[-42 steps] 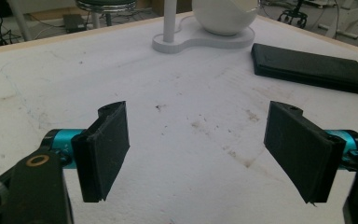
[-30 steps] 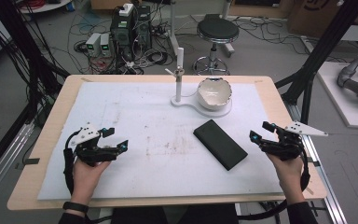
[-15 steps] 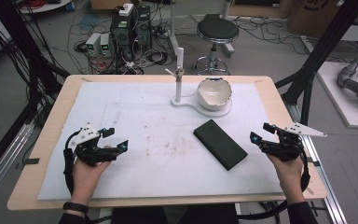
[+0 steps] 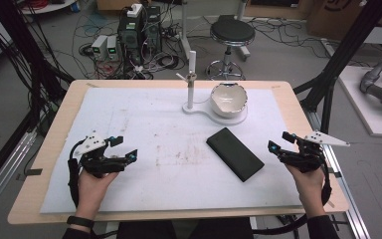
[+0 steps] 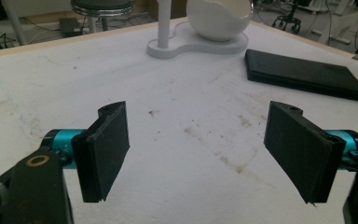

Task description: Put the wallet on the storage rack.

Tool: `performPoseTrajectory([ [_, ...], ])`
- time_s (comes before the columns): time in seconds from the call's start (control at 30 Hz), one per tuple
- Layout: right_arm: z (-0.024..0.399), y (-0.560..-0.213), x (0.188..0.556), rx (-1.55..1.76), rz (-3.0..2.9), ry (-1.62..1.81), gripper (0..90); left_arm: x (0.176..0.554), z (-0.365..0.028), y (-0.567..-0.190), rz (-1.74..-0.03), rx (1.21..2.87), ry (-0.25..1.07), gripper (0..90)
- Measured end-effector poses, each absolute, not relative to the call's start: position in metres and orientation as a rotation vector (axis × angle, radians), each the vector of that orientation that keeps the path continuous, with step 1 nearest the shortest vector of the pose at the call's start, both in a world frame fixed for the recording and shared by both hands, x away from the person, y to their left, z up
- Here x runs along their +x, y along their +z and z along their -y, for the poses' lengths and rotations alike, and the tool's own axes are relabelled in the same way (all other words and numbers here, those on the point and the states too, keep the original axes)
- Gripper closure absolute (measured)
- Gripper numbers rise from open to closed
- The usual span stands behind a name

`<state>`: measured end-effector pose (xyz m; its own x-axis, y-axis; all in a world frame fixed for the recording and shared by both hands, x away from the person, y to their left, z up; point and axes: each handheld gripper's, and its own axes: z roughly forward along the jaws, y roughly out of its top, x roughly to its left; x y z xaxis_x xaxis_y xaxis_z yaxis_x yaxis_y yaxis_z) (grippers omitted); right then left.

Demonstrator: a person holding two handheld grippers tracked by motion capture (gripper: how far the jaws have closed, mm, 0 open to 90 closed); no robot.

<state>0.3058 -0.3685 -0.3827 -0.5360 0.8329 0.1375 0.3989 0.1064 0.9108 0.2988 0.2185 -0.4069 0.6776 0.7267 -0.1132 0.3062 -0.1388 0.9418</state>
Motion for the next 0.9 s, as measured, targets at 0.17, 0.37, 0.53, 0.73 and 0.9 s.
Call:
performPoseTrajectory([
  [0.17,0.37,-0.384,0.303,1.207,-1.988,1.402,24.6,0.301,-0.204,-0.398,-0.803,1.727,0.43,22.1],
  [0.37,0.378,-0.392,0.303,1.247,-2.003,1.38,27.0,0.307,-0.172,-0.393,-0.748,1.754,0.411,22.1],
  [0.53,0.379,-0.401,0.305,1.298,-2.047,1.36,31.7,0.315,-0.142,-0.392,-0.705,1.758,0.392,22.1],
  [0.73,0.378,-0.415,0.309,1.344,-2.122,1.341,36.0,0.321,-0.115,-0.393,-0.661,1.78,0.372,22.1],
  [0.9,0.371,-0.43,0.316,1.382,-2.217,1.296,39.7,0.32,-0.11,-0.394,-0.647,1.798,0.368,22.1],
])
